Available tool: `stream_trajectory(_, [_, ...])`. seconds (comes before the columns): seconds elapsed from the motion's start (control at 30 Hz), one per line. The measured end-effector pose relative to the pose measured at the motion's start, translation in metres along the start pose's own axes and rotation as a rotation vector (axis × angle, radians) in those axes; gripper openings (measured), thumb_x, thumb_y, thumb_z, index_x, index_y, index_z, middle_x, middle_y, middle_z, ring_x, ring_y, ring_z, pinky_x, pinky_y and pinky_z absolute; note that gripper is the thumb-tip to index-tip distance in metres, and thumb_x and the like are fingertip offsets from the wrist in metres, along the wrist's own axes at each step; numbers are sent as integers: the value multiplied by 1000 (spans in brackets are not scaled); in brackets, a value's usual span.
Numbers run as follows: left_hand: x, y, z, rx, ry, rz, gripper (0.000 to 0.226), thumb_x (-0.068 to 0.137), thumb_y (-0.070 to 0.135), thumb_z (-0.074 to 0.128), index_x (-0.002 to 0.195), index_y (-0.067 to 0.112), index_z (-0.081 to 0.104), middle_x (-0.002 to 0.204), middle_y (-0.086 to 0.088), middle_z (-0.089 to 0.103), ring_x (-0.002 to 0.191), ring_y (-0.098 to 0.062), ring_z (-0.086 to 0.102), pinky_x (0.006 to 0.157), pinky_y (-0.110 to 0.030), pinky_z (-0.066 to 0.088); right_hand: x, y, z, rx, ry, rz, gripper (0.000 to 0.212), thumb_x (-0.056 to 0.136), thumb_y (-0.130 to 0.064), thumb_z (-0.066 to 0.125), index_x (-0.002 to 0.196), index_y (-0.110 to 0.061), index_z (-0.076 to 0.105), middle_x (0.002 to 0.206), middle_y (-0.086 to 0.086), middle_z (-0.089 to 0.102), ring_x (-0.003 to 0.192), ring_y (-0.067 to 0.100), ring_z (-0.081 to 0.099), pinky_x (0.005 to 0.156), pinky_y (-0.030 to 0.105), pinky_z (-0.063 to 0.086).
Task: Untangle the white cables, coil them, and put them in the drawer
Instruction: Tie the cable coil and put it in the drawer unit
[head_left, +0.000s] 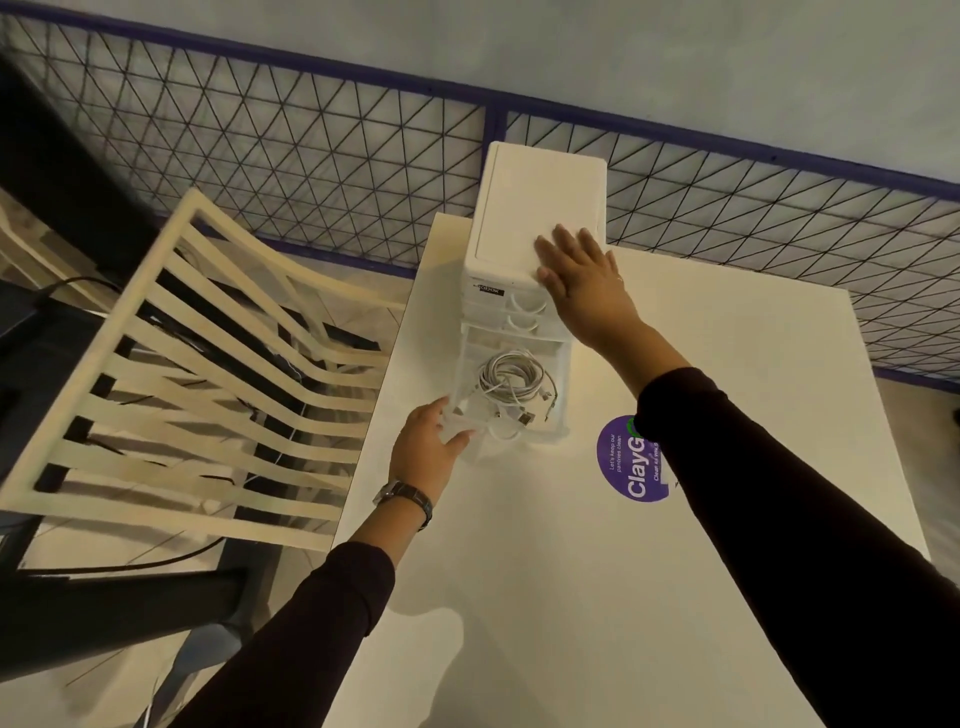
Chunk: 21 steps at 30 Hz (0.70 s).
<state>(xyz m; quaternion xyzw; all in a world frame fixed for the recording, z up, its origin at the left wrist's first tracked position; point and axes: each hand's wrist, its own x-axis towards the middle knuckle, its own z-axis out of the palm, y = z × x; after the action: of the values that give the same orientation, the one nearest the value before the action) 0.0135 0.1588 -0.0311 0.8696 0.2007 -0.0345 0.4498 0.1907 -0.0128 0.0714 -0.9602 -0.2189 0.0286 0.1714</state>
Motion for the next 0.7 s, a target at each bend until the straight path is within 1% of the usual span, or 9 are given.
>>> stream_trajectory(0.1, [6, -1, 1, -56, 61, -8, 41, 84, 21, 67, 123, 13, 59, 117, -7, 62, 98, -18, 61, 83, -28, 50, -1, -1, 3, -15, 30, 7, 48, 101, -41, 24, 147, -28, 25, 159, 0, 14, 147, 25, 1, 118, 48, -1])
stream_trajectory(0.17, [12, -2, 0, -57, 75, -5, 34, 81, 21, 70, 113, 11, 66, 107, -8, 67, 93, -18, 63, 81, -29, 51, -1, -2, 4, -18, 43, 8, 48, 101, -41, 24, 147, -28, 27, 158, 1, 16, 147, 25, 3, 118, 48, -2])
stream_trajectory(0.27, [25, -4, -4, -27, 75, 8, 32, 78, 27, 73, 106, 12, 71, 96, -8, 71, 87, -20, 65, 80, -33, 54, -1, -1, 5, -13, 48, -2, 48, 101, -41, 24, 147, -27, 27, 158, 2, 17, 147, 26, 3, 117, 47, -3])
stream_trajectory(0.33, [37, -1, -5, -13, 64, 12, 34, 77, 30, 74, 105, 12, 72, 93, -8, 72, 85, -21, 65, 79, -32, 53, 0, 1, 4, -12, 51, -5, 48, 101, -41, 24, 147, -28, 27, 158, 1, 17, 147, 25, 2, 117, 46, -3])
stream_trajectory(0.43, [53, 8, -3, -44, 60, 0, 35, 78, 28, 73, 107, 10, 71, 95, -9, 72, 87, -21, 65, 79, -28, 52, 0, 1, 5, -14, 53, -8, 47, 101, -41, 25, 147, -28, 27, 158, 1, 16, 147, 25, 2, 117, 45, -4])
stream_trajectory(0.53, [69, 20, -1, -50, 78, 0, 39, 78, 27, 73, 111, 7, 68, 102, -11, 71, 92, -24, 66, 84, -33, 53, 0, 2, 7, -6, 60, -11, 48, 101, -41, 25, 147, -29, 26, 158, 0, 16, 147, 25, 2, 117, 45, -3])
stream_trajectory(0.7, [94, 33, -1, 8, 77, 9, 47, 80, 32, 71, 119, 9, 62, 114, -11, 67, 101, -26, 64, 89, -39, 52, 1, 3, 7, 7, 59, -10, 48, 101, -42, 24, 147, -30, 25, 159, -1, 15, 147, 23, 0, 117, 42, -5])
